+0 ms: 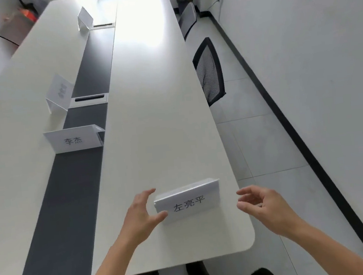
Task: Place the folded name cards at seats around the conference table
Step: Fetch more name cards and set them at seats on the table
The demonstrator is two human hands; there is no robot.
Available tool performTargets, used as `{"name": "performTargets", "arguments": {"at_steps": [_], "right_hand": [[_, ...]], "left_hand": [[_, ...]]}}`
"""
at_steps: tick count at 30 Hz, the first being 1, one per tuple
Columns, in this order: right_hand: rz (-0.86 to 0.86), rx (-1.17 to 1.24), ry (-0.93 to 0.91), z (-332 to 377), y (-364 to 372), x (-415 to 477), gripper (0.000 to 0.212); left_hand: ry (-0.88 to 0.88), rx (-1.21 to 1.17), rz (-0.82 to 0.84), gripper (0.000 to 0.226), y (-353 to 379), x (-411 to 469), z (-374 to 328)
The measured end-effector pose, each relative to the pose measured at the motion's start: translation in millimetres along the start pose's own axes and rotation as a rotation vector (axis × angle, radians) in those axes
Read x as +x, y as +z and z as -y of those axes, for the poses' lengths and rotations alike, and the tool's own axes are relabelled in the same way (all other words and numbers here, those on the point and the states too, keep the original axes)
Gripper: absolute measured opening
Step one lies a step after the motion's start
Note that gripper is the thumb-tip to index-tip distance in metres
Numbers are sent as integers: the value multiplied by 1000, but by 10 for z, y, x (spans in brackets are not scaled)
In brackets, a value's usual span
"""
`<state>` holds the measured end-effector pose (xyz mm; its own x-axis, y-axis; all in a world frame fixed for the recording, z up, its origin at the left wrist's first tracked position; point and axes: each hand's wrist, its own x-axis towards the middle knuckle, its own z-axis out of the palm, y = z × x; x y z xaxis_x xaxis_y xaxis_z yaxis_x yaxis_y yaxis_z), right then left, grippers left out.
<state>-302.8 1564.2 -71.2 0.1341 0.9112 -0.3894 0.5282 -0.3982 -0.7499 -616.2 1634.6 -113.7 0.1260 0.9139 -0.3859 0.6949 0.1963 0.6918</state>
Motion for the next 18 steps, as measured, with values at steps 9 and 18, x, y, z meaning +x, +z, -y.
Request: {"name": "performTargets", "arguments": {"at_steps": [9,18], "right_hand": [[63,-374,2,-42,366,819,72],[127,-8,23,34,287,1191,60]], "left_hand": [[5,69,153,55,157,548,356],[110,-287,228,37,-198,523,-119]]}}
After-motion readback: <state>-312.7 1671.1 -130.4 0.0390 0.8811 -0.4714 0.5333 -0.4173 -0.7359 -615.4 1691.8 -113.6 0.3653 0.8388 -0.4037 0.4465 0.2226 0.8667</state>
